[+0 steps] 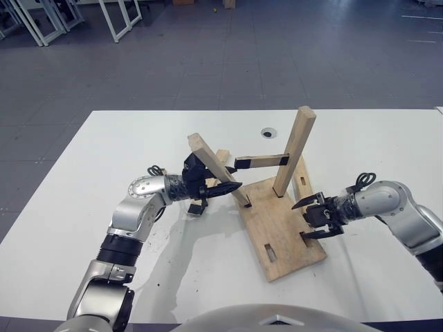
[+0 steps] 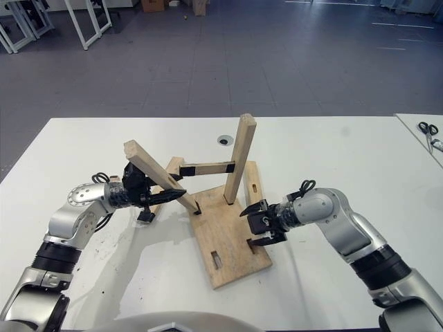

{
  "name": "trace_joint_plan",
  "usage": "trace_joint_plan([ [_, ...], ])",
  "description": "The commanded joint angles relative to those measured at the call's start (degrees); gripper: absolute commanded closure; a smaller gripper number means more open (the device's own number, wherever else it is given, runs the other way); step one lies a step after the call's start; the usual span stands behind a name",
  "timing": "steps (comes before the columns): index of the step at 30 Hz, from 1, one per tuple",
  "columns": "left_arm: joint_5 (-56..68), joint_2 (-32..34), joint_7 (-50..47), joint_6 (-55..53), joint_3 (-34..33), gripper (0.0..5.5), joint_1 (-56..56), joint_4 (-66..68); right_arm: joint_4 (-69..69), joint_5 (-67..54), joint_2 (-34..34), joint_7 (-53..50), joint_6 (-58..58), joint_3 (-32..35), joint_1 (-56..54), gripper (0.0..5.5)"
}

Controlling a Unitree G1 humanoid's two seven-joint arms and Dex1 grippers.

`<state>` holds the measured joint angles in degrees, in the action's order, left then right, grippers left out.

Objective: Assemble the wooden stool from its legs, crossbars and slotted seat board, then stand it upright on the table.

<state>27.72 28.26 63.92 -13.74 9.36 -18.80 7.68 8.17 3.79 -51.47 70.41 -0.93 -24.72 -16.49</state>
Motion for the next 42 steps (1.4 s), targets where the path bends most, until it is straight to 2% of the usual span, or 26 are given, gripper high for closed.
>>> trace_joint_plan([
  [1, -3.2, 2.2, -2.0, -8.9, 1.3, 3.46, -0.1, 3.3, 0.2, 0.6, 1.0, 0.1, 0.9, 0.4, -0.5, 1.79],
  [6, -2.0, 1.9, -1.5, -13.2, 0.9, 3.46, -1.1, 4.5, 0.6, 0.6, 1.4, 0.4, 1.6, 0.5, -0.8, 1.79],
  [13, -5.1, 4.9, 2.9, -13.2, 6.0, 3.46, -3.4, 3.9, 1.9, 0.8, 1.5, 0.4, 2.8, 0.9, -0.4, 1.79],
  [19, -2.1, 3.8, 2.0, -17.3, 4.5, 3.46, -5.5, 5.5, 2.1, 0.8, 2.1, 0.5, 3.7, 1.0, -0.7, 1.79],
  [26, -10.8, 7.5, 3.5, -10.9, 12.5, 3.46, -4.1, 3.7, 2.7, 0.3, 3.4, -0.4, 6.1, 1.7, -1.4, 1.79],
  [30, -11.3, 8.0, 2.1, -10.4, 13.2, 3.46, -4.5, 6.3, 3.7, -1.1, 4.6, -1.4, 8.6, 3.4, -1.8, 1.79],
  [33, -10.7, 7.8, 1.5, -10.3, 12.9, 3.46, -4.6, 7.6, 8.1, -7.9, 7.2, -3.2, 19.2, 8.7, -3.4, 2.05],
  [38, -10.3, 7.8, 0.8, -9.9, 12.9, 3.46, -3.9, 8.0, 24.0, -32.8, 17.3, -13.7, 55.1, 20.9, -6.0, 3.16],
  [40, -10.2, 7.4, 0.5, -9.9, 12.9, 3.46, -4.4, 8.4, 27.6, -41.6, 27.2, -22.5, 68.2, 27.1, -8.4, 3.57],
  [42, -10.1, 7.2, 0.2, -9.8, 12.8, 3.46, -4.9, 8.7, 29.8, -42.7, 41.3, -35.6, 75.6, 32.5, -11.9, 3.95],
])
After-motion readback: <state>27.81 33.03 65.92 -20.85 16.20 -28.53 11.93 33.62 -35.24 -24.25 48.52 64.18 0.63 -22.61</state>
